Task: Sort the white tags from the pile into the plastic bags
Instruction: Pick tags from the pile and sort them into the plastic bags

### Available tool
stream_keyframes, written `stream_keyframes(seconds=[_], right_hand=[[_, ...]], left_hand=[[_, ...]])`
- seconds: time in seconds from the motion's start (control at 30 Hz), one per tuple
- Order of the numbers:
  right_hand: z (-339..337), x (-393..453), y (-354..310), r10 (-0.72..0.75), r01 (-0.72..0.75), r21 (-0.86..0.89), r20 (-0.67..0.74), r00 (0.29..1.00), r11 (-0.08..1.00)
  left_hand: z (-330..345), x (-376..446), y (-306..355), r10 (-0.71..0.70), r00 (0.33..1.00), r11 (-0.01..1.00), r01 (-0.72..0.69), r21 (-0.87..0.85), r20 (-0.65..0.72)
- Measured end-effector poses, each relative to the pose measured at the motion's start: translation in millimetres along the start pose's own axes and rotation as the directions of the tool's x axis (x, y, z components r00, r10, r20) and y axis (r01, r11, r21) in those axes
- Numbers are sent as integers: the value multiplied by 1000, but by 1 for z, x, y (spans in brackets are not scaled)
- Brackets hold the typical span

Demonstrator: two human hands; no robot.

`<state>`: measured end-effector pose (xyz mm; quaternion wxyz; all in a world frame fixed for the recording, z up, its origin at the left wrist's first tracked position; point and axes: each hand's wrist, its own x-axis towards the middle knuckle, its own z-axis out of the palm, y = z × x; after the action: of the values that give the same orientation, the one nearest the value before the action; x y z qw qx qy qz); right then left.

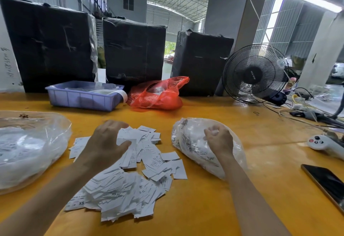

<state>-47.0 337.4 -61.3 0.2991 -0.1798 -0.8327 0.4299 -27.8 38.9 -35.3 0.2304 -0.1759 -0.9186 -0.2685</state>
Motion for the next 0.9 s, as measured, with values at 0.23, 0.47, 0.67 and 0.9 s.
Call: stream_keyframes(seconds=[0.23, 0.47, 0.67, 0.9], right_hand=[[-6, 3, 4, -110, 96, -106, -133, 985, 990], [-4, -15, -36, -26, 27, 550, -9, 1000, 835], [15, -25, -50, -154, 139, 255, 41, 987, 957], [5, -12, -1, 74, 5, -463, 152, 986, 886]], left_hand=[[7, -3, -2, 2, 1000, 1000, -2, 25, 28], [11, -6, 7, -18, 1000, 983, 21, -185, 15], [16, -8, 10, -90, 989, 908, 131, -398, 119], [17, -7, 2, -115, 987, 911, 152, -382, 116]])
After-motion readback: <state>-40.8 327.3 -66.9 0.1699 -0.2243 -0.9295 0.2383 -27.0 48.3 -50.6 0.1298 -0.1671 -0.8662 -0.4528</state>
